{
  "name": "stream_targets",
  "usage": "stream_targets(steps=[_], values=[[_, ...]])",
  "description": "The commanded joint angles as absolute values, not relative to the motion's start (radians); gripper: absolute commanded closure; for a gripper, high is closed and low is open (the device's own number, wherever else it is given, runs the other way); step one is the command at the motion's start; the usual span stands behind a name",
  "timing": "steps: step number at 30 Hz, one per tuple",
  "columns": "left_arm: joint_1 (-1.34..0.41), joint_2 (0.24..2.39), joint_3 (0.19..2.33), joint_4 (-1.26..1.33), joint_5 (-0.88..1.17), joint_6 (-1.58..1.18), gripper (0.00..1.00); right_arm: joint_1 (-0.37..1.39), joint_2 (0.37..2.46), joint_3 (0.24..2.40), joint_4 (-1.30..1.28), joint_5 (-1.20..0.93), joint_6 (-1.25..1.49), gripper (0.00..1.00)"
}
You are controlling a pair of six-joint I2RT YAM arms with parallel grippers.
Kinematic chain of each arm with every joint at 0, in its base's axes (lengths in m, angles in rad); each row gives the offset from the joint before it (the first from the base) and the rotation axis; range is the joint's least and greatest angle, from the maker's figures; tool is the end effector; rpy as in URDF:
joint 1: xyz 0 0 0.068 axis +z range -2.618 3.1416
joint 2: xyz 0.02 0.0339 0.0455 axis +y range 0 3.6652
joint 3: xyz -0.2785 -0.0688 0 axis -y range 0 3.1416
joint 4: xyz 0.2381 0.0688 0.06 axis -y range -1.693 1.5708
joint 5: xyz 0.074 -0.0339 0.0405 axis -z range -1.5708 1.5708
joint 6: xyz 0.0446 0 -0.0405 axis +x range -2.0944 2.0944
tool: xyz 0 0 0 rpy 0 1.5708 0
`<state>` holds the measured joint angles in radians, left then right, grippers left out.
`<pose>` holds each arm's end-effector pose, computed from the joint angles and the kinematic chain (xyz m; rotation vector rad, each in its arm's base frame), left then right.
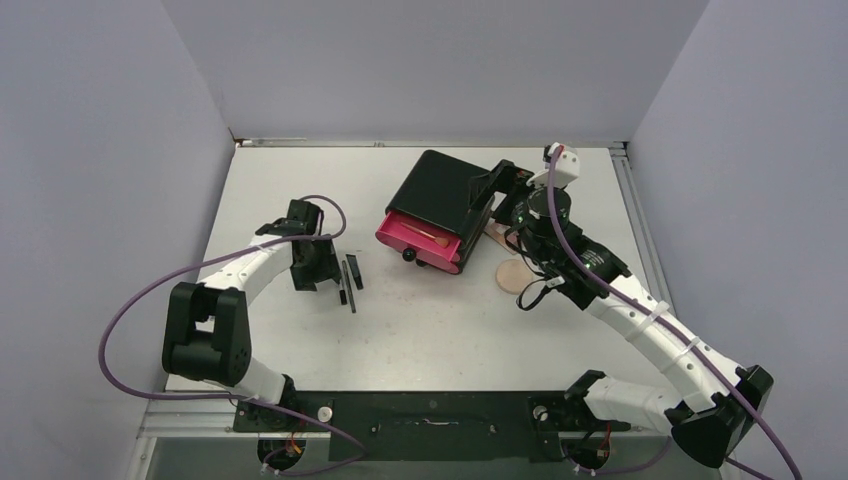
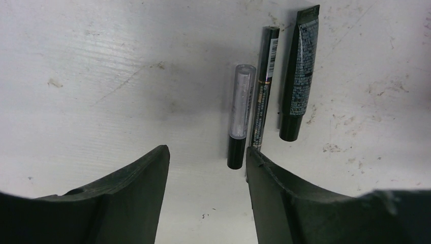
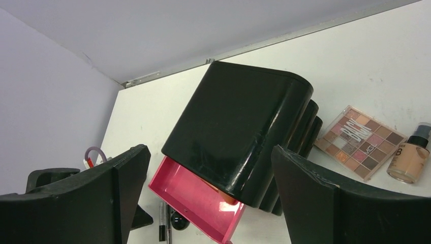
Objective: Organize the makeup
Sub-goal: Pick up the lipstick at the center of the board.
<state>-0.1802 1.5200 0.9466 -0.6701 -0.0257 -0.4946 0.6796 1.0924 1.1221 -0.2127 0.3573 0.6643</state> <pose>0.2723 -0.0484 0.2006 -0.4477 2.7861 -0.1200 0.1979 0.1399 0.4067 0.2524 1.7721 0.6666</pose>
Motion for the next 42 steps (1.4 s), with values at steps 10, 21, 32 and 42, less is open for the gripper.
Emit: stream_targets(steps=[10, 21, 32, 42], values=[[-0.210, 1.543, 0.968, -0.667, -0.022, -0.467, 0.39, 0.663, 1.107, 1.141, -0.154, 0.285, 0.691, 0.12], [-0.217, 1.493, 0.956, -0.681, -0.076, -0.458, 0.23, 0.662, 1.158, 1.176, -0.188, 0.268, 0.706, 0.11], [-0.217, 1.422, 0.931, -0.655, -0.044, -0.443, 0.08, 0.661, 1.189, 1.210, -0.211, 0.237, 0.751, 0.10], [-0.226, 1.448, 0.931, -0.656, -0.038, -0.423, 0.19, 0.661, 1.170, 1.202, -0.225, 0.267, 0.742, 0.09]])
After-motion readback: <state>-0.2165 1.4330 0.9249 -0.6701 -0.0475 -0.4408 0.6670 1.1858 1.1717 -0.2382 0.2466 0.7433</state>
